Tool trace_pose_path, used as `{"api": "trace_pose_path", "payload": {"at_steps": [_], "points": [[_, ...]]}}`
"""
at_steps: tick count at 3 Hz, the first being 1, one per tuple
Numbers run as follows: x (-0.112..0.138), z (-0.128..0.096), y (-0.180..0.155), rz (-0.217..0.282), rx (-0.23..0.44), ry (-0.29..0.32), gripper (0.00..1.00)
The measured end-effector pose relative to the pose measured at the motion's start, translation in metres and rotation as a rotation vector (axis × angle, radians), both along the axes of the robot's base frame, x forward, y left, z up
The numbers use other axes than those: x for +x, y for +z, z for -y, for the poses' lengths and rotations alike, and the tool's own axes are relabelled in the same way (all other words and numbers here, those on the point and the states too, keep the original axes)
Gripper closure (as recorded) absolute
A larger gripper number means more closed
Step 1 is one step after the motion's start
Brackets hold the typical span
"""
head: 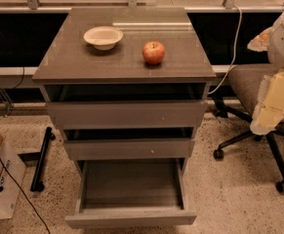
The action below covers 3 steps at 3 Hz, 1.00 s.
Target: Close bottom drawer
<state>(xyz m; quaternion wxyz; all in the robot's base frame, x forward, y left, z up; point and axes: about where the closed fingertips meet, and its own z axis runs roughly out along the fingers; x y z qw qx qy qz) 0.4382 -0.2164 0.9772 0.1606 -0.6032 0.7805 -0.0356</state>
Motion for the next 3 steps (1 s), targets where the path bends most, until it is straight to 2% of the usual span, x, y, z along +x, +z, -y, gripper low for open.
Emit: {"api": "trace_pose_path", "payload": {"at_steps": [1,2,3], "points": [[0.0,0.0,0.001,0.004,0.0,0.0,0.02],[0.0,-0.001,0.003,0.013,0.0,0.0,0.25],[-0.006,-0.006,-0.023,0.027,0.028,-0.003,0.48]]}}
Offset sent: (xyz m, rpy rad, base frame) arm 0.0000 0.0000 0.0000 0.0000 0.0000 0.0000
